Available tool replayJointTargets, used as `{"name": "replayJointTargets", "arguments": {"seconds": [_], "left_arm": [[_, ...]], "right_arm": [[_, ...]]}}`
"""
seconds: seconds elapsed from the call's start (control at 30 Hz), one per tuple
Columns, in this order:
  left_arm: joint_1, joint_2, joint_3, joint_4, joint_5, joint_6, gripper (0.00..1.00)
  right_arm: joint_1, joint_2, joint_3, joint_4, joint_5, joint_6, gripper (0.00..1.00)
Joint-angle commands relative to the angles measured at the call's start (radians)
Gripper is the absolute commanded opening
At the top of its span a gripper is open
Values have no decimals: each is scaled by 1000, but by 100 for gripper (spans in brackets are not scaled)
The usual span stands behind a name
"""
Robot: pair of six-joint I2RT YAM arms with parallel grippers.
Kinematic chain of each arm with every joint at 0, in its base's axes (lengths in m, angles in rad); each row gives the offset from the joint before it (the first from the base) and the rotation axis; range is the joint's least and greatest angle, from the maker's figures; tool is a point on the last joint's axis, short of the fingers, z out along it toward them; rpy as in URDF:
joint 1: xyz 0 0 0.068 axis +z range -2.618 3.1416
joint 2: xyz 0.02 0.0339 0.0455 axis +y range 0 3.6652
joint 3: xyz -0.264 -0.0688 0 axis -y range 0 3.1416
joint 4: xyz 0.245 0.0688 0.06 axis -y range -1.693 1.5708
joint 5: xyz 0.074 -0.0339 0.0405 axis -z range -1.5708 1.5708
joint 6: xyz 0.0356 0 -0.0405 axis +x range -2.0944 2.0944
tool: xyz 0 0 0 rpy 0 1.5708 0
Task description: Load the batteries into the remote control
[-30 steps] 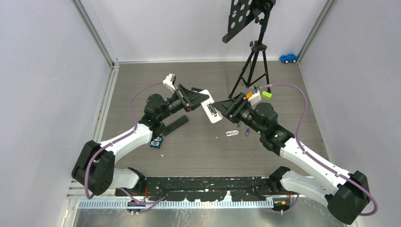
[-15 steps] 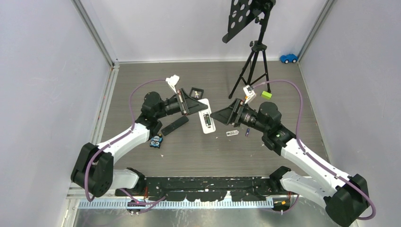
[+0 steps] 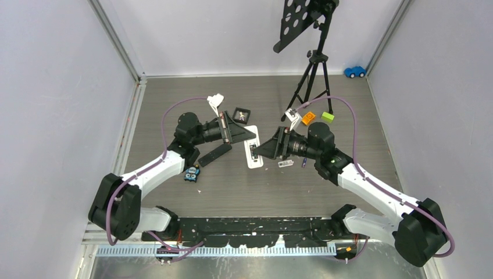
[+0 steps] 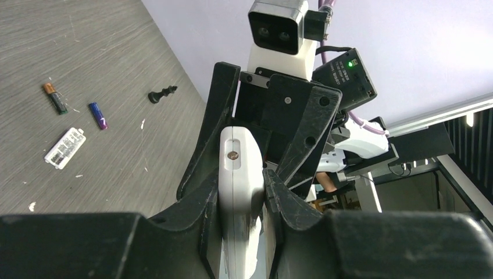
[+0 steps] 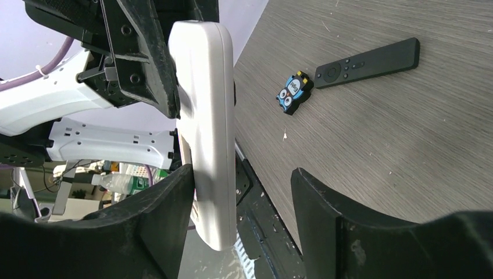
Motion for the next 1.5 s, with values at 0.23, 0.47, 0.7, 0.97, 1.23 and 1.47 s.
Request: {"name": "replayJointTargets", "arguments": {"seconds": [0.23,0.47,0.7,0.97,1.23,1.47], "left_arm": [[2,-19,25,108,-4,-25,0],[2,-5,-18,289,-56,-205,0],[2,-21,-30,283,-60,-213,11],[23,-150,127,-267,89,108,55],[25,-165,211,-583,278,281,44],[25,-192,251,-794,266,429,2]], "right_arm": [[7,-10,-101,466,-24,223,83],[37,136,-134,780,-63,401,79],[52,205,-87,859,-155,480,33],[51,173,-12,591,-346,292,10],[52,227,8,631,-442,295,9],[52,256,22,638,-470,306,6]]}}
